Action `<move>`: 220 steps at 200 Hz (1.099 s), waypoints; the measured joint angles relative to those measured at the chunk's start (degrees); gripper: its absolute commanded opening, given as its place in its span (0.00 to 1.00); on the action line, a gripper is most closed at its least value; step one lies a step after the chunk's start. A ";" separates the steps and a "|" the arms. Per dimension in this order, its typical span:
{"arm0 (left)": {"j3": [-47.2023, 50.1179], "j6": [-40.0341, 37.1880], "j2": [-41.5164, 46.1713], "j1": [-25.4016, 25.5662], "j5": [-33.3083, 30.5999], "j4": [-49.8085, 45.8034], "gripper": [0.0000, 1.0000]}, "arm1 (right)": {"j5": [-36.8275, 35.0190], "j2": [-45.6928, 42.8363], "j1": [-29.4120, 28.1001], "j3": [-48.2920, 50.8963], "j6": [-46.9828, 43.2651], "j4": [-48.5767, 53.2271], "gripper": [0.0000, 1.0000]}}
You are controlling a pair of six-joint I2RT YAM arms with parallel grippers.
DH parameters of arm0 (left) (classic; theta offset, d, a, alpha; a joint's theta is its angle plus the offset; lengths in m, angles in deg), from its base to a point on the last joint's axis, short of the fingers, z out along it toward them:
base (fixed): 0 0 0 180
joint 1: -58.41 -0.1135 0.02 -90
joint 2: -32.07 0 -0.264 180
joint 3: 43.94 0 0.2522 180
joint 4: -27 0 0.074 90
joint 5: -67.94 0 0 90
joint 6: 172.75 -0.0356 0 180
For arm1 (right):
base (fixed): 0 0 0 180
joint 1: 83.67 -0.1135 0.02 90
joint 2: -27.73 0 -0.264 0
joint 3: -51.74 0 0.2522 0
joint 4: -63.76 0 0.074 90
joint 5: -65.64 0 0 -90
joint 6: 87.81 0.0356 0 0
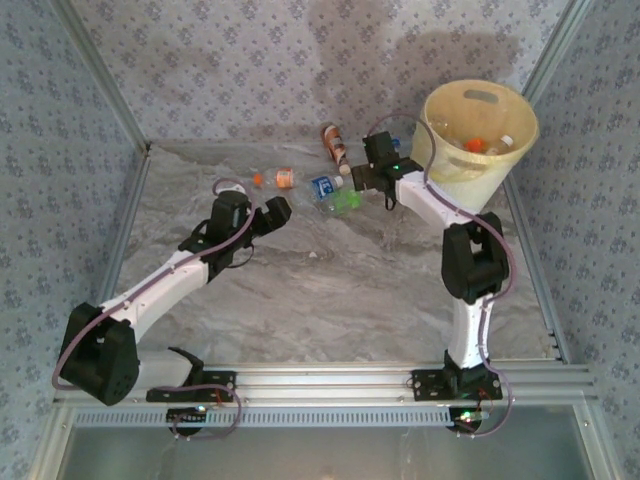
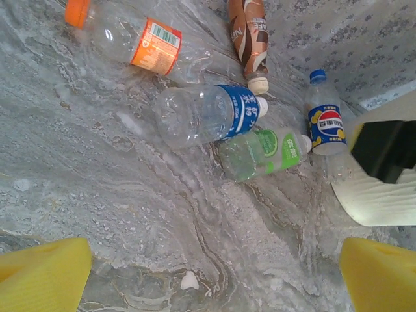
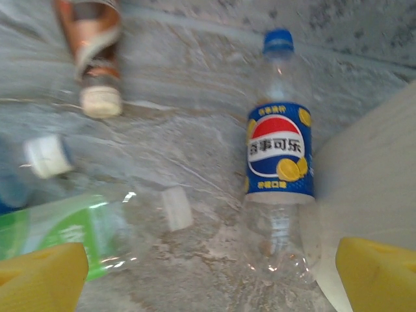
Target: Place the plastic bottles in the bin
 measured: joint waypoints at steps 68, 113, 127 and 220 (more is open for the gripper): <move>-0.07 -0.02 -0.37 -0.24 0.02 -1.07 0.98 | -7.74 9.35 3.39 -6.49 2.47 4.22 0.80; -1.55 -0.02 -3.45 -0.24 0.04 -2.05 0.98 | -7.96 13.11 4.68 -9.46 2.27 6.01 0.73; -2.10 -0.02 -4.17 -0.24 0.13 -2.23 0.98 | -8.31 14.60 4.83 -10.88 2.27 6.91 0.72; -2.69 -0.02 -5.31 -0.24 0.24 -2.71 0.98 | -6.82 16.98 4.96 -13.99 6.58 14.47 0.54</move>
